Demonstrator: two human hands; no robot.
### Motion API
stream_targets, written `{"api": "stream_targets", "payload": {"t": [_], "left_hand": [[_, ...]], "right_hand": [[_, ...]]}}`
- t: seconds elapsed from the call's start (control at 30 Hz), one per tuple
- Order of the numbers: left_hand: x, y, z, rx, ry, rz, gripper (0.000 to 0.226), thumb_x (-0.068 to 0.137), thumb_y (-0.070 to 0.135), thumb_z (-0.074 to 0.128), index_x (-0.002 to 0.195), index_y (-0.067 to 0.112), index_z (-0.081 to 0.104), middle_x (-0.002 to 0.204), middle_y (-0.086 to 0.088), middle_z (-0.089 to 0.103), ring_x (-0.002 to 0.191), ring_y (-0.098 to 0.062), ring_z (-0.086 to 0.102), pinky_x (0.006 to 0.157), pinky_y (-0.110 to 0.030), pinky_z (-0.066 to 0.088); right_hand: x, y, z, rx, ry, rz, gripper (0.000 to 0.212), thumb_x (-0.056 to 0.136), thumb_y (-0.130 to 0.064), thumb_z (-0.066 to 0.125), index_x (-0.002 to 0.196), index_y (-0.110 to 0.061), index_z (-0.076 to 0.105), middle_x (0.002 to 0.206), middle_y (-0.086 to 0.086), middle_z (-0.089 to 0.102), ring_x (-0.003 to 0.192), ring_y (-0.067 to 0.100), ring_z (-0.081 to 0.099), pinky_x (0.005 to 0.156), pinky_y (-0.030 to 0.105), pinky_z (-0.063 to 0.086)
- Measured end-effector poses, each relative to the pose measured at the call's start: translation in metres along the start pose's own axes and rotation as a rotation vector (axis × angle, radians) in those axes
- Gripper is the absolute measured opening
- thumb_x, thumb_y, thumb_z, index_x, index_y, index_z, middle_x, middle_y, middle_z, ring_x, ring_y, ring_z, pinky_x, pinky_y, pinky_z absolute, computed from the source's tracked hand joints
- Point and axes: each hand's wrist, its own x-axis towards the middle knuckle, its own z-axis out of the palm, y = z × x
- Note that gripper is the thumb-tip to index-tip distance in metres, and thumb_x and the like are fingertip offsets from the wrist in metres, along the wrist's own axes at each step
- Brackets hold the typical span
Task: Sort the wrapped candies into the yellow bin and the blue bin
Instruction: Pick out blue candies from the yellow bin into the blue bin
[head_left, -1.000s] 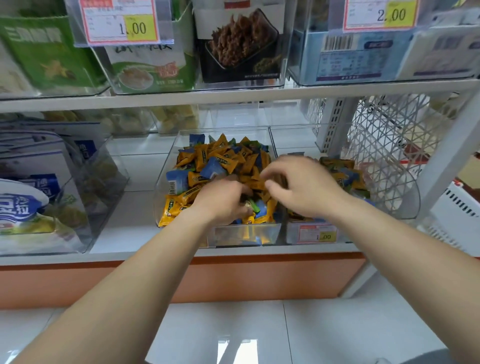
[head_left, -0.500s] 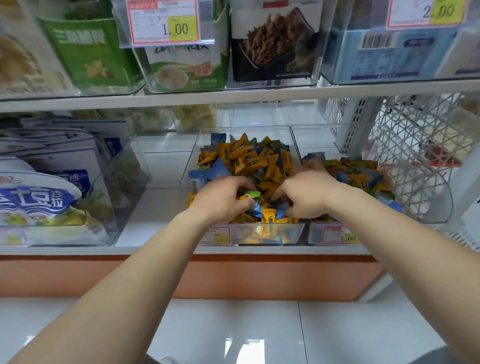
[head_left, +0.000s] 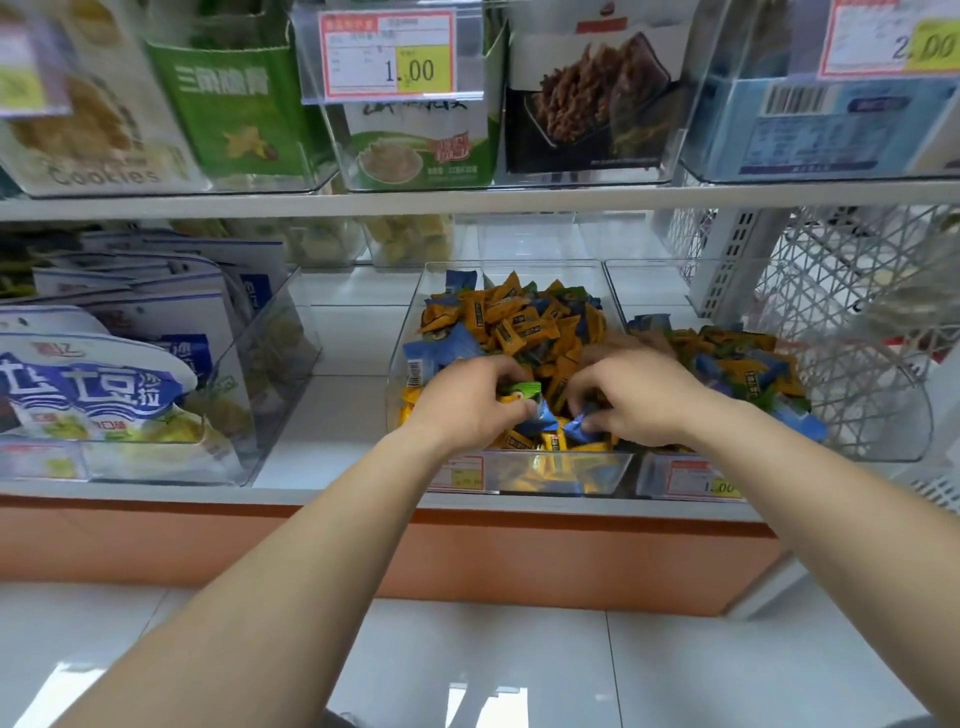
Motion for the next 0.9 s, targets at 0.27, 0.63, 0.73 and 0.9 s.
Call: {"api": "stream_targets", "payload": {"t": [0.27, 0.63, 0.73, 0.9], "left_hand": [[0.002, 0.008, -0.007, -0.258, 0.136, -0.067, 0.026, 0.081, 0.044, 0.076, 0.100, 0.031, 0.065, 0.095, 0.014, 0.067, 0.091, -0.004, 0.061, 0.070, -0.021, 0.048], [-0.007, 0.057, -0.013, -1.136, 0.178, -0.274, 0.017, 0.094, 0.009, 0.064, 0.108, 0.016, 0.057, 0.085, -0.010, 0.076, 0.077, -0.021, 0.074, 0.064, -0.024, 0.058], [-0.008, 0.058, -0.016, -1.091, 0.069, -0.299, 0.020, 0.097, 0.013, 0.059, 0.116, 0.020, 0.063, 0.094, -0.006, 0.076, 0.081, -0.020, 0.075, 0.067, -0.028, 0.060], [-0.010, 0.019, -0.035, -0.113, 0.257, -0.067, 0.021, 0.094, 0.029, 0.061, 0.113, 0.026, 0.070, 0.106, 0.013, 0.069, 0.100, -0.010, 0.065, 0.081, -0.025, 0.049]], "right_hand": [[-0.009, -0.007, -0.006, 0.637, 0.342, 0.102, 0.013, 0.088, -0.034, 0.071, 0.094, -0.031, 0.060, 0.096, -0.018, 0.062, 0.094, 0.005, 0.058, 0.079, 0.028, 0.046], [-0.010, -0.033, -0.021, 1.332, 0.391, 0.222, 0.012, 0.103, -0.024, 0.052, 0.111, -0.022, 0.061, 0.113, 0.006, 0.065, 0.102, 0.027, 0.068, 0.091, 0.049, 0.057], [-0.016, -0.032, -0.024, 1.417, 0.332, 0.187, 0.012, 0.102, -0.021, 0.054, 0.111, -0.023, 0.061, 0.115, 0.009, 0.064, 0.095, 0.032, 0.071, 0.077, 0.050, 0.061], [-0.029, 0.008, -0.022, 0.904, 0.578, 0.237, 0.023, 0.098, -0.024, 0.060, 0.118, -0.035, 0.057, 0.114, -0.010, 0.062, 0.096, 0.006, 0.062, 0.076, 0.020, 0.051]]}}
